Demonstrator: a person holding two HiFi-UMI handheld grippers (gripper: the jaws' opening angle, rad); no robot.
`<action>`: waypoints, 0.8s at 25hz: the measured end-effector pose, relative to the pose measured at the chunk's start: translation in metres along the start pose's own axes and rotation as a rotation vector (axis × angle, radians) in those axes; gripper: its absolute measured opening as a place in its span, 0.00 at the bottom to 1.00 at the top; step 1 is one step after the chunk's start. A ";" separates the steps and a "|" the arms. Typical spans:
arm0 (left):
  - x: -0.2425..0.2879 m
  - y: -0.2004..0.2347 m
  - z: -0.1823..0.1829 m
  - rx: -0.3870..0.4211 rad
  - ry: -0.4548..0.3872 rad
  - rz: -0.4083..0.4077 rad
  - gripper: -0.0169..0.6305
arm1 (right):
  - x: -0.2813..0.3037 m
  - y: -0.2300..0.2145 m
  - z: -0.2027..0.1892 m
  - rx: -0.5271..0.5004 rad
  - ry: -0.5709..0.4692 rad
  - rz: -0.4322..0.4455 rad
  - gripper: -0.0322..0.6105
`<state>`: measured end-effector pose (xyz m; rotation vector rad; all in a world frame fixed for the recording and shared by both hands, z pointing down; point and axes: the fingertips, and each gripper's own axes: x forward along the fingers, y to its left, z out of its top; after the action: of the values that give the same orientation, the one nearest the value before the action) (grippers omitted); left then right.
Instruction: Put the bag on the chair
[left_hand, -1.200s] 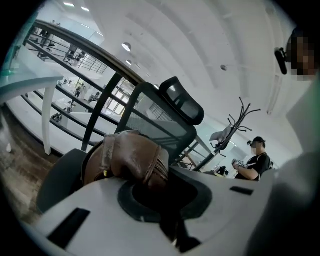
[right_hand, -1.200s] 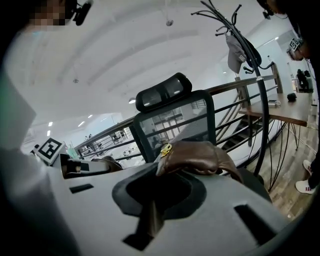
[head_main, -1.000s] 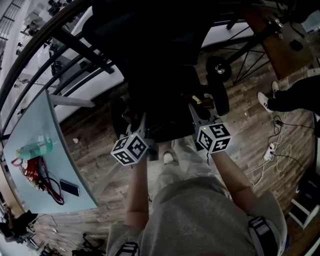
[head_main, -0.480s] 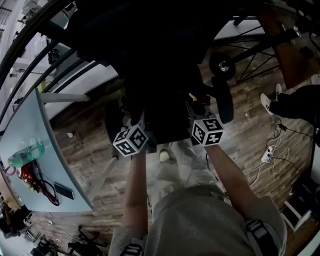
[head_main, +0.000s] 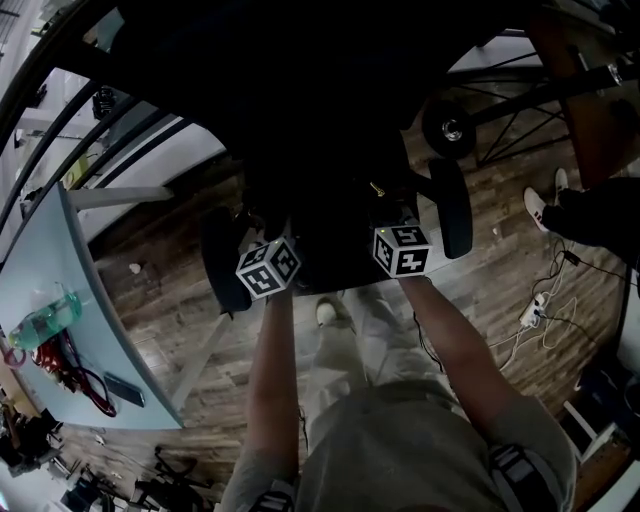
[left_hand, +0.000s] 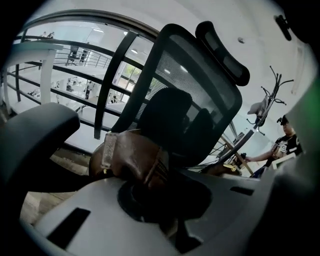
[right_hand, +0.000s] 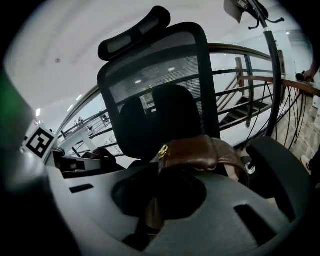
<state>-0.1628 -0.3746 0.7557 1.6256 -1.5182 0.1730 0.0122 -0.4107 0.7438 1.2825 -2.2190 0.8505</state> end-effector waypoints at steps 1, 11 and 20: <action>0.005 0.001 -0.002 0.015 0.007 0.006 0.05 | 0.004 -0.003 -0.002 -0.003 0.008 -0.007 0.08; 0.029 0.001 -0.007 0.057 0.020 0.002 0.05 | 0.028 -0.016 -0.011 -0.010 0.025 -0.055 0.08; 0.023 0.000 -0.012 -0.007 0.048 -0.007 0.17 | 0.024 -0.014 -0.015 -0.015 0.064 -0.096 0.09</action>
<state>-0.1516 -0.3837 0.7773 1.6100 -1.4753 0.2019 0.0136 -0.4200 0.7742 1.3243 -2.0931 0.8255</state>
